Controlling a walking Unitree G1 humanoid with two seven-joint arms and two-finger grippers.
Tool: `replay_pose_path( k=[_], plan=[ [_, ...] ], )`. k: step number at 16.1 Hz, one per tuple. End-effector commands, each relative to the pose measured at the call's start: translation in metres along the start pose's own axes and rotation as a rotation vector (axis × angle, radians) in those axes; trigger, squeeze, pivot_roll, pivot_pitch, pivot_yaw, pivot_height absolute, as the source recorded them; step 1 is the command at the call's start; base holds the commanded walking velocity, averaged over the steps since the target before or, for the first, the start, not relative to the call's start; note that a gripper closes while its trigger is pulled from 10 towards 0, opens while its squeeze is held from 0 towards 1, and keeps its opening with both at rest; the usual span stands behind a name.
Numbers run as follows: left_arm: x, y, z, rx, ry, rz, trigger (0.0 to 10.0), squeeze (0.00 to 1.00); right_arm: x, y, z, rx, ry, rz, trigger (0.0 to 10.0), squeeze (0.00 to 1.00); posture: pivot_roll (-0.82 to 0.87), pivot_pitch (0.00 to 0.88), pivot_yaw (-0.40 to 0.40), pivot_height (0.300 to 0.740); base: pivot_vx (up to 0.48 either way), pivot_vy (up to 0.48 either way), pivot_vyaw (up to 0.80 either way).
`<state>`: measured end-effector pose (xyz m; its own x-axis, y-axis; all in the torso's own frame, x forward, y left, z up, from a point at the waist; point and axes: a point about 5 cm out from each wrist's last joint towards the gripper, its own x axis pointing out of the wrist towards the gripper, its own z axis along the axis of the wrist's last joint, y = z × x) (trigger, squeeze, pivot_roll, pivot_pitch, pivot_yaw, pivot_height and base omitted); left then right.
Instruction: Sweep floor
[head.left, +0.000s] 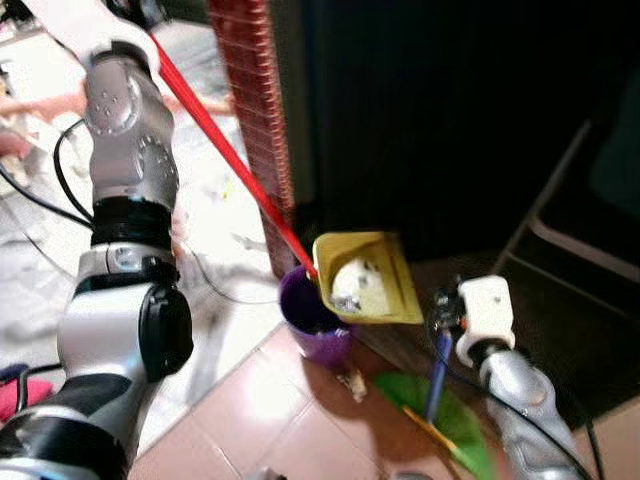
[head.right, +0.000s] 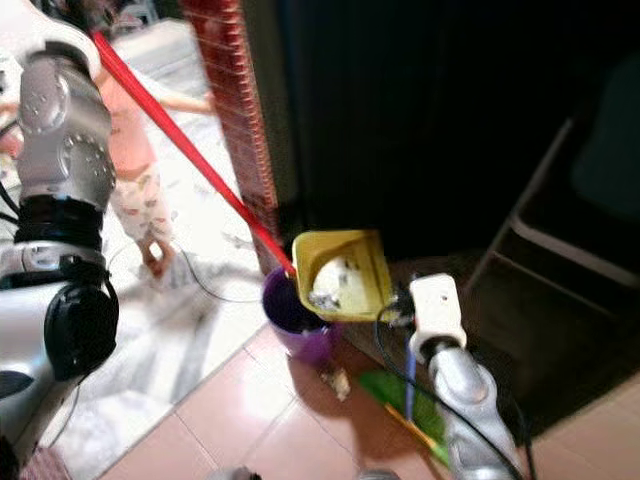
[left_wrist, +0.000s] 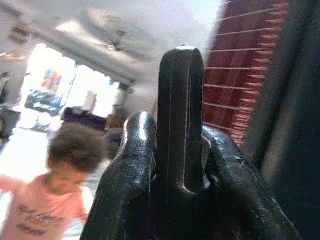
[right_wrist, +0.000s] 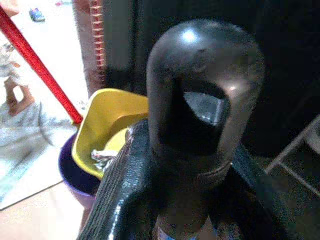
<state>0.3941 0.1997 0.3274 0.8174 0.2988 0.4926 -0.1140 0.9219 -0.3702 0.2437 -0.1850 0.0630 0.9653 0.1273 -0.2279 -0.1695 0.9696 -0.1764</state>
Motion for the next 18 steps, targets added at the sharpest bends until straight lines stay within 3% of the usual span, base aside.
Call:
replay_pose_path(
  k=[1,5,7,11,14,18],
  plan=[
    [0.007,-0.004,0.019,0.004,-0.078,0.002,10.0,0.00,-0.007,0.002,-0.028,0.033,0.140,0.003,10.0,0.00,-0.18,0.000,0.107,0.740,0.000,0.431,0.00],
    [0.006,-0.008,0.017,0.023,-0.090,-0.010,10.0,0.00,-0.007,0.002,-0.028,0.027,0.136,0.008,10.0,0.00,-0.18,0.000,0.107,0.740,0.000,0.436,0.00],
    [0.002,-0.012,0.013,0.058,-0.117,-0.021,10.0,0.00,-0.008,0.003,-0.028,0.024,0.134,0.008,10.0,0.00,-0.18,0.000,0.107,0.740,0.000,0.000,0.00],
    [-0.013,-0.034,0.001,0.119,-0.145,-0.113,10.0,0.00,-0.007,0.003,-0.028,0.021,0.132,0.011,10.0,0.00,-0.18,0.000,0.107,0.740,0.000,0.000,0.00],
    [-0.026,-0.059,-0.009,0.107,-0.144,-0.193,10.0,0.00,-0.007,0.003,-0.028,0.022,0.125,0.004,10.0,0.00,-0.18,0.000,0.109,0.740,0.000,0.000,0.00],
    [-0.033,-0.081,-0.013,0.112,-0.155,-0.276,10.0,0.00,-0.006,0.005,-0.028,0.024,0.120,-0.002,10.0,0.00,-0.19,0.000,0.123,0.740,0.000,0.000,0.00]
  ],
)
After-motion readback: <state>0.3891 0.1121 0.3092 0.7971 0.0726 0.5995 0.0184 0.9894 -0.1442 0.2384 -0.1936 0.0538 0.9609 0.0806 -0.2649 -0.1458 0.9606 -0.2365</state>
